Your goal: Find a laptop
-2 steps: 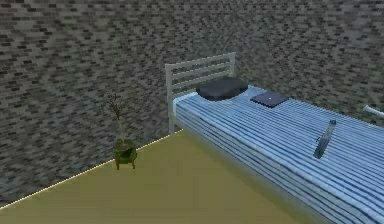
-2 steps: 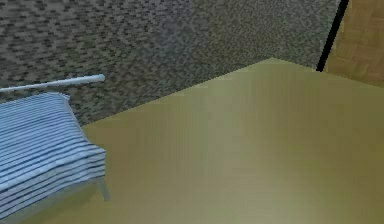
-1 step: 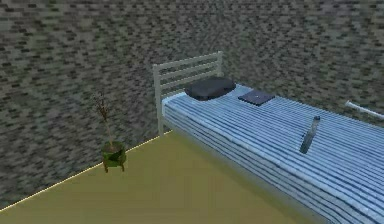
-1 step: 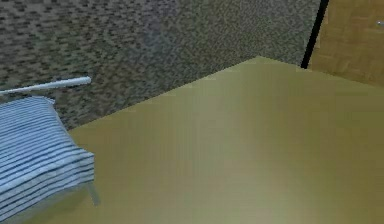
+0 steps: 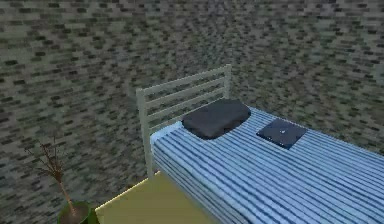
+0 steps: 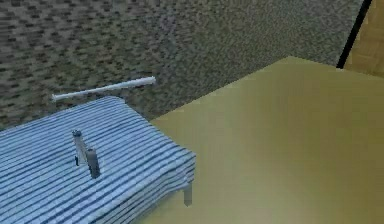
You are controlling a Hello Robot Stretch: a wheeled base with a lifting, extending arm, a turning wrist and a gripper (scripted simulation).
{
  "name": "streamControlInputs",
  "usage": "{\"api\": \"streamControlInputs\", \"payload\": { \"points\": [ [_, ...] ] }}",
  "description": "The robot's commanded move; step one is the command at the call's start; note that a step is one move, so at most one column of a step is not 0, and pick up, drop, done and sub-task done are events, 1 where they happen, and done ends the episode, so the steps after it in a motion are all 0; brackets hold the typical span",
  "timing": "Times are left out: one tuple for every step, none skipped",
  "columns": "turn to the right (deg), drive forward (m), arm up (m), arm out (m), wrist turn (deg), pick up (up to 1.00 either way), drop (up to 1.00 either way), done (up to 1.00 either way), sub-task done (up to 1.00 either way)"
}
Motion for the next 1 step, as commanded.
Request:
{"api": "streamControlInputs", "payload": {
  "points": [
    [30.0, 0.00, 0.00, 0.00, 0.0, 0.00, 0.00, 0.00, 0.00]
  ]
}}
